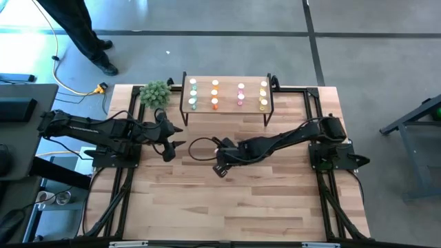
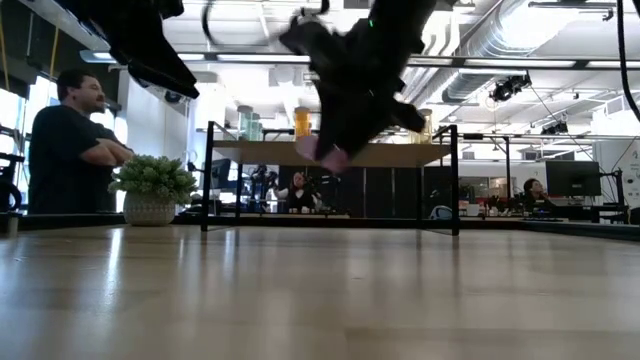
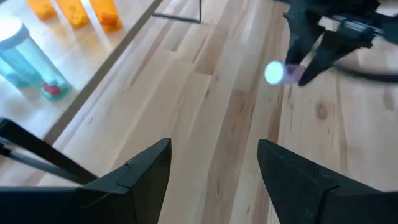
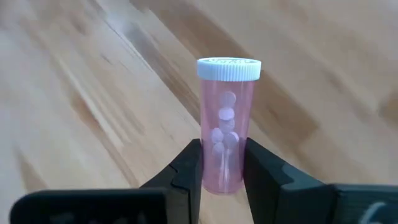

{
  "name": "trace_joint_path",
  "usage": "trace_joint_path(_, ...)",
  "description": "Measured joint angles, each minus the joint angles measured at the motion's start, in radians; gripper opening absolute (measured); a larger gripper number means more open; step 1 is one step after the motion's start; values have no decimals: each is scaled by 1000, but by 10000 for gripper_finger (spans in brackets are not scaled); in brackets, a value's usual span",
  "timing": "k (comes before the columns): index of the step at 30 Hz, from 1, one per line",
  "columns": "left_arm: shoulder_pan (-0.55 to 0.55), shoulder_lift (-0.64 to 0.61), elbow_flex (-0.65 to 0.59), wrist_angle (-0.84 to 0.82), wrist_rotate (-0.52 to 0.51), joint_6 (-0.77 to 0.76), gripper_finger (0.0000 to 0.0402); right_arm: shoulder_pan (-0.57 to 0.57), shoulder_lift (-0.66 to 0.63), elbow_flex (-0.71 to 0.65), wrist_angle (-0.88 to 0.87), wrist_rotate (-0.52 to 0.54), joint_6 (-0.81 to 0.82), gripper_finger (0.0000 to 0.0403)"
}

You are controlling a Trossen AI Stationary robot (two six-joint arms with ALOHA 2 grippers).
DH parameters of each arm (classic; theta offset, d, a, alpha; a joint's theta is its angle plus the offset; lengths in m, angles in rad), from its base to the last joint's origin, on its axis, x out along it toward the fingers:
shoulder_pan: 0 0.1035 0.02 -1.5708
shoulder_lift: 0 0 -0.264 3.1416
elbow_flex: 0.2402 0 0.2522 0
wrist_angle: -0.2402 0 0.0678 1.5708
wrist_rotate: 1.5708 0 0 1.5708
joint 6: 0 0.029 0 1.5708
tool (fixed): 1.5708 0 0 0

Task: Pick and place medicine bottles onto shelf by color
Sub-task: Put the purple pill bottle on the shelf aligned with the purple pill bottle

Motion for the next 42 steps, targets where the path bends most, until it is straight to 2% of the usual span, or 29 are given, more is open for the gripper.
trace_joint_path(4, 0, 0, 0, 41, 0, 0, 229, 7, -42, 0, 97, 62, -148, 77)
trace_joint_path(8, 0, 0, 0, 79, 5, 0, 229, 7, -73, 0, 201, 75, -298, 77)
trace_joint_path(11, 0, 0, 0, 111, 57, 4, 229, 7, -99, 0, 258, 74, -394, 77)
trace_joint_path(17, 0, 0, 0, 221, 221, 71, 229, 7, -171, 0, 358, 44, -592, 77)
trace_joint_path(25, 0, 0, 0, 474, 257, 72, 229, 7, -258, 0, 476, -51, -834, 76)
trace_joint_path(33, -1, 47, 0, 727, 285, 129, 229, 4, -271, 1, 595, -92, -935, 76)
trace_joint_path(42, -2, 143, 0, 844, 373, 159, 229, -1, -271, 1, 631, -82, -944, 76)
